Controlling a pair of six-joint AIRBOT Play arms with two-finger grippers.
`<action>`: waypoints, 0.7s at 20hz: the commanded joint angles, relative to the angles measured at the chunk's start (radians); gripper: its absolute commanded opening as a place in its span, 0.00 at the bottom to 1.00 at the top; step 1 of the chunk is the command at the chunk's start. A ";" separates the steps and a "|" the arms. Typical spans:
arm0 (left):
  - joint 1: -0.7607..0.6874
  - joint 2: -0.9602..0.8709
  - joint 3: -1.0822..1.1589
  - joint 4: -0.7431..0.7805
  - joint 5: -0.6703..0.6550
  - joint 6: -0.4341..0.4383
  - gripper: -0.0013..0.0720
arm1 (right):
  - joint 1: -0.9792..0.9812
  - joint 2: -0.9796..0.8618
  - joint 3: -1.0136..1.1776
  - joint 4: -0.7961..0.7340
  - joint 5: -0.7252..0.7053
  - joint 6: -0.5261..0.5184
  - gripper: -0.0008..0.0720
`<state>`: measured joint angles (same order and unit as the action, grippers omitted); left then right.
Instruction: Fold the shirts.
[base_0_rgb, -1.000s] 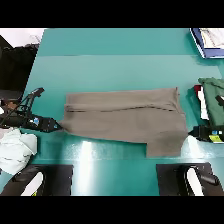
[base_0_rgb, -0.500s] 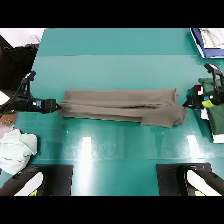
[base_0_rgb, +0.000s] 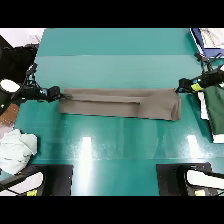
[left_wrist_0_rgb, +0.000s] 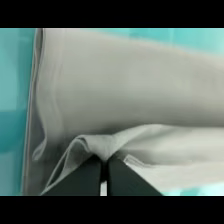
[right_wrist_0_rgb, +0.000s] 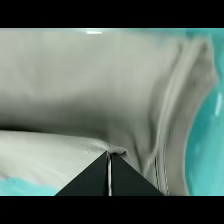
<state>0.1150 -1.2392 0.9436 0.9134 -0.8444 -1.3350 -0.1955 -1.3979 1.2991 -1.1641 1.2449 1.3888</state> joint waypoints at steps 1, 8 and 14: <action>0.001 -0.045 0.022 -0.147 0.170 -0.001 0.34 | 0.000 -0.096 0.066 0.160 -0.104 -0.003 0.06; 0.001 -0.042 0.079 -0.285 0.092 0.069 0.92 | -0.068 -0.124 0.138 0.220 0.066 -0.076 0.79; 0.001 -0.043 0.078 -0.214 -0.116 0.139 0.06 | -0.247 -0.124 -0.051 0.223 0.162 -0.159 0.79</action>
<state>0.1158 -1.2816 1.0191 0.6781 -0.8650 -1.2407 -0.3672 -1.5196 1.3270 -0.9474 1.3647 1.2728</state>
